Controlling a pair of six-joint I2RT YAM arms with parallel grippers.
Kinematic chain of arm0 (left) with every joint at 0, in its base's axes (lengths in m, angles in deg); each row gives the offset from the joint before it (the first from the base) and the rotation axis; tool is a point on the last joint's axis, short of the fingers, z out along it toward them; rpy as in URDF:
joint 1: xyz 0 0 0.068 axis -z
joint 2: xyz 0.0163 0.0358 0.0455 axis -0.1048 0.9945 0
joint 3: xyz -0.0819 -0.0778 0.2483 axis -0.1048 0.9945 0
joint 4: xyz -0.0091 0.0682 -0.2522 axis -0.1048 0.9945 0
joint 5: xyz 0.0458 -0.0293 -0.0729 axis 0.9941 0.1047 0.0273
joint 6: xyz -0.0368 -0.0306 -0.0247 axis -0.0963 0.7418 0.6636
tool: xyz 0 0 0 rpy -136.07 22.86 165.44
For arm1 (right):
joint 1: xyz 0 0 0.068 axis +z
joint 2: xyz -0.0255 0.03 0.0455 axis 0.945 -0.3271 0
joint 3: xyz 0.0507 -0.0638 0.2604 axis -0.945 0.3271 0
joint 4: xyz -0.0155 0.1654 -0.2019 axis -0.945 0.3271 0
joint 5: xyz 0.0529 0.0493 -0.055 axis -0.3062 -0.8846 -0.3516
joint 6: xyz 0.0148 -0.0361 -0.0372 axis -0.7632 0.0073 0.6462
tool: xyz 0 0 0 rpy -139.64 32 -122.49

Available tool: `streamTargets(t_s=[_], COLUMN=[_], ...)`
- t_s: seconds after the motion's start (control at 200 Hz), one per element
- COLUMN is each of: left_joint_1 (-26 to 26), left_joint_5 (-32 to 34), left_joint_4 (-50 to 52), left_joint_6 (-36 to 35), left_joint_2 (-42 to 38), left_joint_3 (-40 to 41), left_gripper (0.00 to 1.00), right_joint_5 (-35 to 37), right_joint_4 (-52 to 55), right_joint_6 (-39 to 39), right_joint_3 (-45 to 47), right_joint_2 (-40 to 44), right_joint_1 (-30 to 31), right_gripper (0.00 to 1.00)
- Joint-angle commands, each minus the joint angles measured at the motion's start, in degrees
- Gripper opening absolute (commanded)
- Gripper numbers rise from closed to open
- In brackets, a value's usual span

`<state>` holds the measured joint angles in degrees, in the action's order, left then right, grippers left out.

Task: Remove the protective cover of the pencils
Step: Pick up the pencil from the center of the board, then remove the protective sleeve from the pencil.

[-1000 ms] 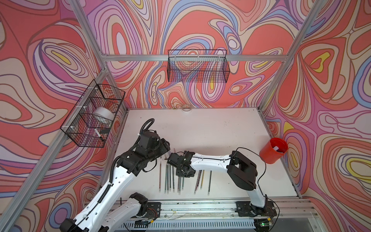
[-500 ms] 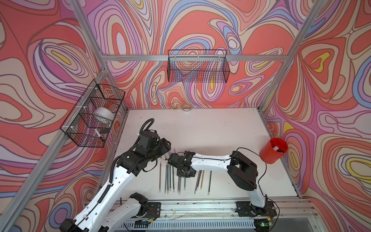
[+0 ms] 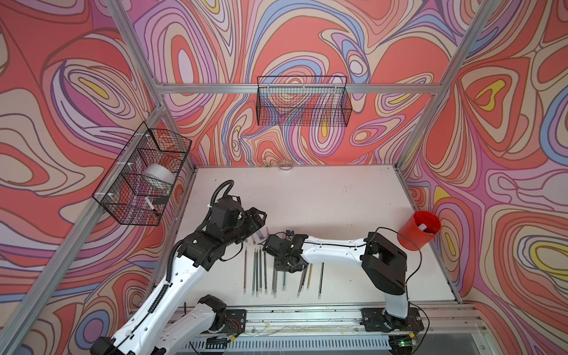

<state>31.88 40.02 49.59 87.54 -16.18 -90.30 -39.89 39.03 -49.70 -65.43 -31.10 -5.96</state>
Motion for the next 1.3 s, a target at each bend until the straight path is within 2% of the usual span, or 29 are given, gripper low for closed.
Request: streamTargets(t_s=[0.0, 0.451, 0.811, 1.062, 1.292], left_joint_1=[-0.3, -0.2, 1.7, 3.2, 3.5], left_joint_5=[-3.5, -9.2, -13.5, -13.3, -12.5], left_joint_4=[-3.6, -8.4, -9.5, -8.0, -7.4], left_joint_6=[1.6, 1.1, -1.4, -2.6, -2.9], left_joint_2=[1.3, 5.2, 11.2, 14.6, 14.5], left_joint_3=[1.2, 2.5, 0.2, -2.0, -2.3], left_gripper=[0.74, 0.74, 0.65, 0.54, 0.39], right_joint_5=[1.4, 5.3, 2.7, -0.6, -1.9], right_joint_4=[-3.7, -13.8, -17.0, -19.8, -20.9], right_joint_6=[1.0, 7.0, 11.1, 12.9, 12.9], right_joint_3=[2.2, 8.3, 7.1, 7.6, 8.2], right_joint_2=[4.6, 19.2, 21.1, 21.8, 22.0], right_joint_1=[0.2, 0.1, -0.6, -0.6, -0.6], right_gripper=[0.11, 0.08, 0.08, 0.08, 0.07])
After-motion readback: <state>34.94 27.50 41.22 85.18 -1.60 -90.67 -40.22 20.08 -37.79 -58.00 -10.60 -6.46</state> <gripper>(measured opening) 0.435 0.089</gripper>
